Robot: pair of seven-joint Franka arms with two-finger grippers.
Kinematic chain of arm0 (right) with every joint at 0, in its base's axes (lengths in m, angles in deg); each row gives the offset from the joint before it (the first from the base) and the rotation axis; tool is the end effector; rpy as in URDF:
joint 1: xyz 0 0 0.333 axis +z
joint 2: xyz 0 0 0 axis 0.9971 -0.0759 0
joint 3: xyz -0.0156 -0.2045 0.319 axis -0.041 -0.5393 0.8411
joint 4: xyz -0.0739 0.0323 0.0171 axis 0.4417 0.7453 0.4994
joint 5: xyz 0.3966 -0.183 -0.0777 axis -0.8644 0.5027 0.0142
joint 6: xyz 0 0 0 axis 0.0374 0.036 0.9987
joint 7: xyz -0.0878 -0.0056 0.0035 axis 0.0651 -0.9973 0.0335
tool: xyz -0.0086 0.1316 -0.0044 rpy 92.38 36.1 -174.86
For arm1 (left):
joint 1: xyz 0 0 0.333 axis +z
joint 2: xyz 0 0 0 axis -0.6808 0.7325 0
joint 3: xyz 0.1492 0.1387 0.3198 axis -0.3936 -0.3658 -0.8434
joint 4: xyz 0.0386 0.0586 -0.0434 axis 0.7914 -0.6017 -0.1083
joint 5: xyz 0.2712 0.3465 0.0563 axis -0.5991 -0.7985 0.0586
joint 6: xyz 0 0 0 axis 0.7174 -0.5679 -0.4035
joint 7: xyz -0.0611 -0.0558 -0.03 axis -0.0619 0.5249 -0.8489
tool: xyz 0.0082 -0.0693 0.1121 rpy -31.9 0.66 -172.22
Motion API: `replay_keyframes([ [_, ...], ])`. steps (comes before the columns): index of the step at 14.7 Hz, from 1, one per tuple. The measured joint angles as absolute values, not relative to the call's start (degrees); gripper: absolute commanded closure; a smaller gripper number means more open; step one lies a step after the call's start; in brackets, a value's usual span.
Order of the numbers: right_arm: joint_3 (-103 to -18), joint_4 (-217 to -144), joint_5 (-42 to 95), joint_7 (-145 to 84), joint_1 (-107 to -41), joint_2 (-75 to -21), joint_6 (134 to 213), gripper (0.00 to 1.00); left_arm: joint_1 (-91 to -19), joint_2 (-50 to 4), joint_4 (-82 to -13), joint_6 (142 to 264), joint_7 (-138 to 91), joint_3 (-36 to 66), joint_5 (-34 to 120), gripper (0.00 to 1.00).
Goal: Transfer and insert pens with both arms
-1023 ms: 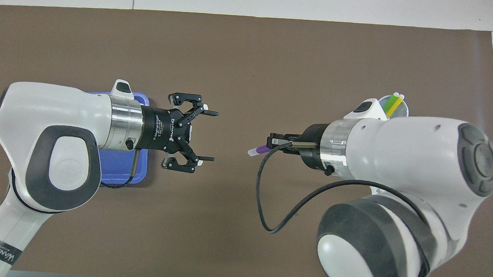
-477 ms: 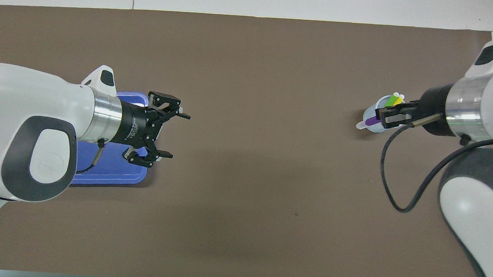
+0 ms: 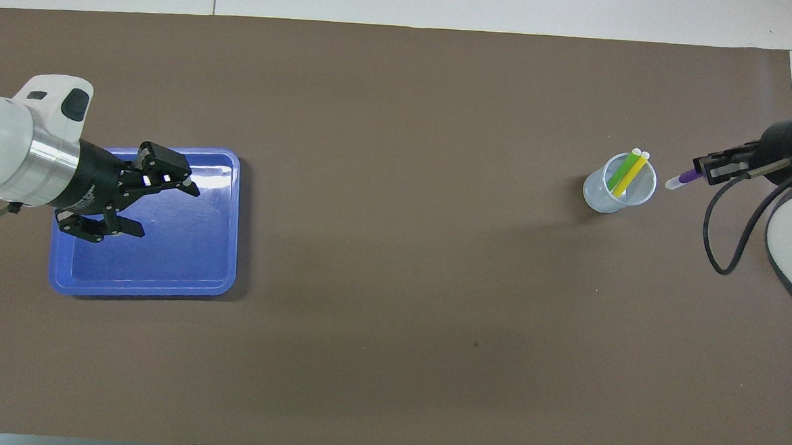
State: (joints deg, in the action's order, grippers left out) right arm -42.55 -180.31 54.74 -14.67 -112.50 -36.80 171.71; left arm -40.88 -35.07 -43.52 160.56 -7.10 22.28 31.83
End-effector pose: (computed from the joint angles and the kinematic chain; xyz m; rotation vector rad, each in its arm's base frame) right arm 0.6541 -0.0259 0.5411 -3.0470 -0.5560 -0.2521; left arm 0.5716 -0.1188 0.5648 2.8716 0.6526 -0.2722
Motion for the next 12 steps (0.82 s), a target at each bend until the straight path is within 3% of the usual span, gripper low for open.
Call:
replay_keyframes([
  [4,-41.99,-182.24,56.49,-15.01,-111.36,-41.51,177.86,1.0,-40.61,-34.71,-36.44,152.08,-22.28,22.18,20.96,0.0],
  [8,-41.86,-183.29,56.52,-17.67,-109.39,-42.34,178.21,1.0,-43.3,-34.73,-30.03,143.84,-37.06,19.02,15.15,0.0],
  [9,-41.86,-183.82,56.52,-17.76,-109.3,-42.23,178.21,0.92,-44.25,-34.74,-29.18,142.9,-39.2,17.8,14.92,0.0],
  [10,-41.89,-184.18,56.53,-17.77,-109.35,-42.17,178.21,0.46,-44.72,-34.74,-28.9,142.68,-40.03,17.15,14.92,0.0],
  [11,-41.96,-184.39,56.53,-17.77,-109.42,-42.16,178.21,0.19,-44.91,-34.69,-28.91,142.68,-40.14,16.88,14.92,0.0],
  [12,-41.99,-184.5,56.53,-17.77,-109.5,-42.16,178.22,0.0,-44.97,-34.58,-28.93,142.89,-40.08,16.86,14.92,0.0],
])
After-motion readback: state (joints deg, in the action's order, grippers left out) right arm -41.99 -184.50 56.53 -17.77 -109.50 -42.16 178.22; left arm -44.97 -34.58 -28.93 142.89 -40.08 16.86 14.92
